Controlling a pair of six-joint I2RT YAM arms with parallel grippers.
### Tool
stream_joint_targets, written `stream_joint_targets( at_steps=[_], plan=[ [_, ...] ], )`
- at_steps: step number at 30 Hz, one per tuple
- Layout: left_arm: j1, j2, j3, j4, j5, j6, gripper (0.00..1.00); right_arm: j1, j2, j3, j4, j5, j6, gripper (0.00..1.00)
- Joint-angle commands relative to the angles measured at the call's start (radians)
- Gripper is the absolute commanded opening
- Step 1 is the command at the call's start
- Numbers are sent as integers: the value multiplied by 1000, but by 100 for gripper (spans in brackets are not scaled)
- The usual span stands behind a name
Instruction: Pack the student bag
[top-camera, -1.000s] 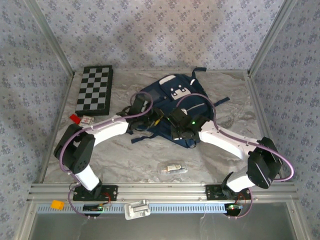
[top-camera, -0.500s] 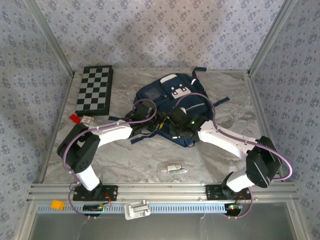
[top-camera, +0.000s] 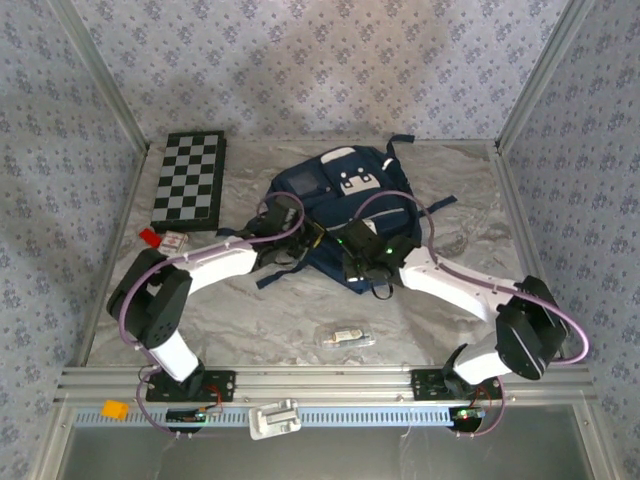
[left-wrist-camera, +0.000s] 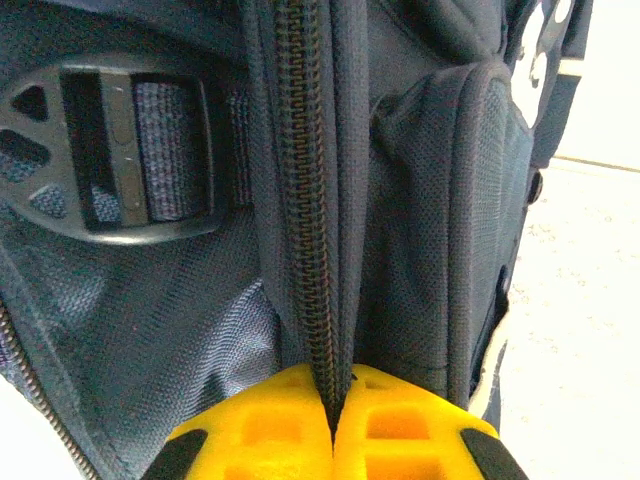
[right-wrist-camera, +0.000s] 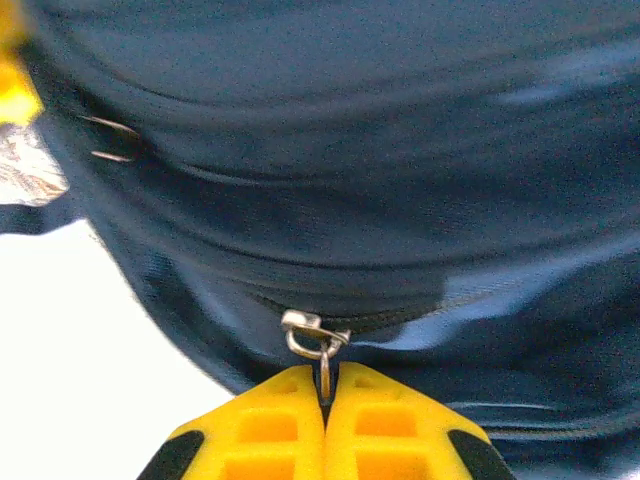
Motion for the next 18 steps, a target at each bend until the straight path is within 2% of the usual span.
stream_joint_targets(
  at_steps=[1,4,6,13,16,18],
  plan=[
    [159,-49,52,-77,41,146,0,-58,-91,-55,-134,57,-6,0],
    [226,-16,109,-113,130,239,0,-84,-137,-66,-153,89,-35,0],
    [251,19,165,-161,167,294,0,-68,-134,-34,-166,106,-55,0],
    [316,134,347,-240,242,435,0,90,29,154,-40,-5,-61,0],
    [339,178,425,-337,262,492,7,106,123,242,42,-53,-41,0],
    [359,167,396,-320,312,488,16,107,158,264,31,-39,-29,0]
  ],
)
